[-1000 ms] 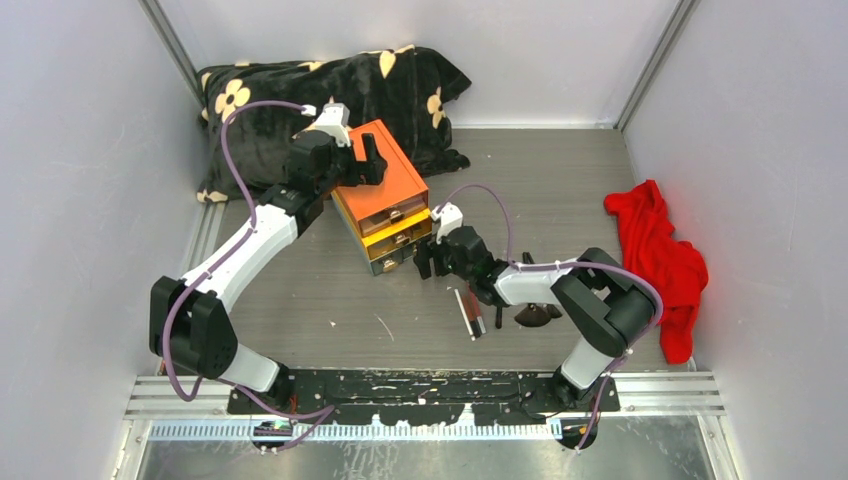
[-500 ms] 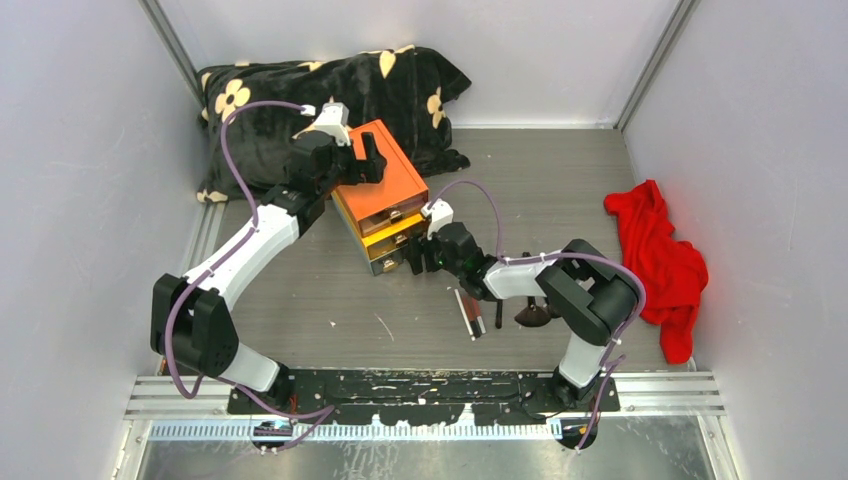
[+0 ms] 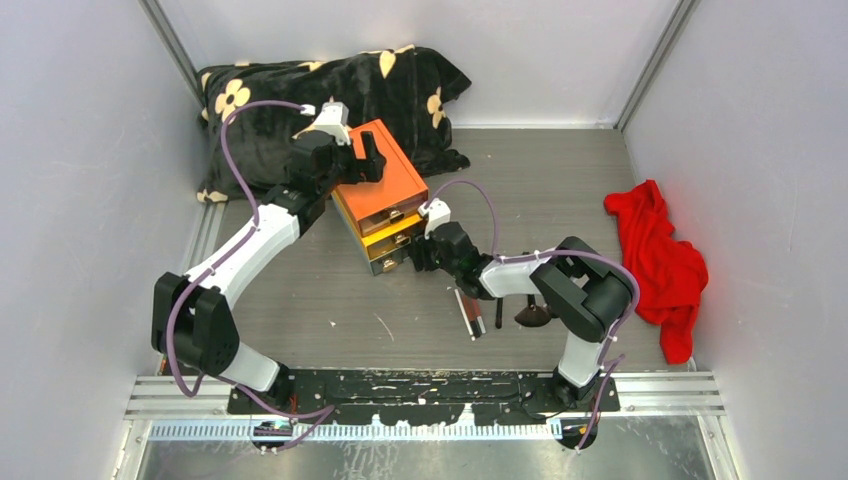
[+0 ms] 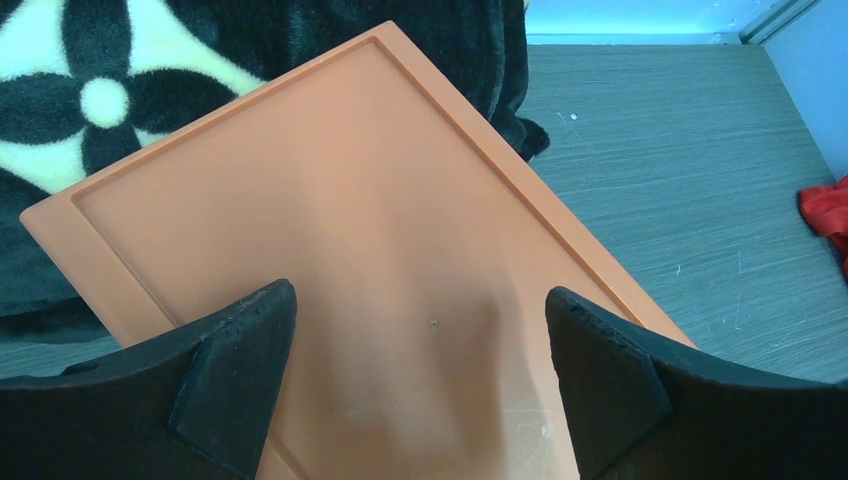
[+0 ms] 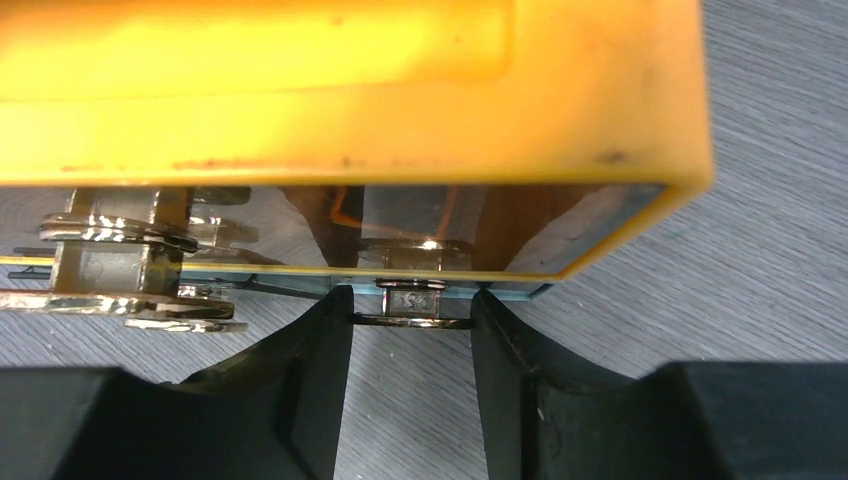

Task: Organize the makeup
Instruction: Open the drawer in the storage box.

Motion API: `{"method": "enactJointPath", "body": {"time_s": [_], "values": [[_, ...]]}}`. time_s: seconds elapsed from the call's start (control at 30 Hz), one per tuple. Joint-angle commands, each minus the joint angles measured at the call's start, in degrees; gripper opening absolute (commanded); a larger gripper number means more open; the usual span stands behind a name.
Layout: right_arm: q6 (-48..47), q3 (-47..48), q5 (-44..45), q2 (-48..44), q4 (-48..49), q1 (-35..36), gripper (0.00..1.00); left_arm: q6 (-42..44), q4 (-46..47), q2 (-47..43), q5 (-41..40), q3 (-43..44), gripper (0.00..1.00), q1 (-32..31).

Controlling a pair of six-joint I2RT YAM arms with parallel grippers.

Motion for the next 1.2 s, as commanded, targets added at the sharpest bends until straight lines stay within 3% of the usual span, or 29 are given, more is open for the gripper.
{"method": "enactJointPath", "body": {"time_s": [0.0,0.1,0.17,0.2,0.3,0.33,1.17], "values": [[-0.44,3.76,0.35,1.80,2.75,0.03,0.35,-0.79,-11.36,3.61,-0.65,-3.23,0.95,0.50],[-0.16,3.87,0.35,1.87,2.81,0.07,0.28,-0.67,-11.57,3.71,-0.58,-3.03,0.90,0.51],[-0.17,3.70,0.53,1.51,2.61,0.04,0.27,-0.53,-11.40,3.91,-0.40,-2.98,0.77,0.51],[-0.31,3.49,0.68,1.23,2.45,0.04,0.27,-0.46,-11.39,4.00,-0.33,-2.94,0.65,0.51],[-0.44,2.71,1.37,0.18,2.06,0.07,0.26,-0.35,-11.41,4.78,0.09,-2.47,0.11,0.52],[-0.49,2.24,1.70,-0.19,2.07,0.04,0.26,-0.35,-11.36,5.21,0.05,-2.46,0.00,0.48],[2.71,-9.47,0.93,-11.38,-1.86,0.45,0.23,-1.98,-9.31,11.66,0.81,-2.12,0.00,0.68]]}}
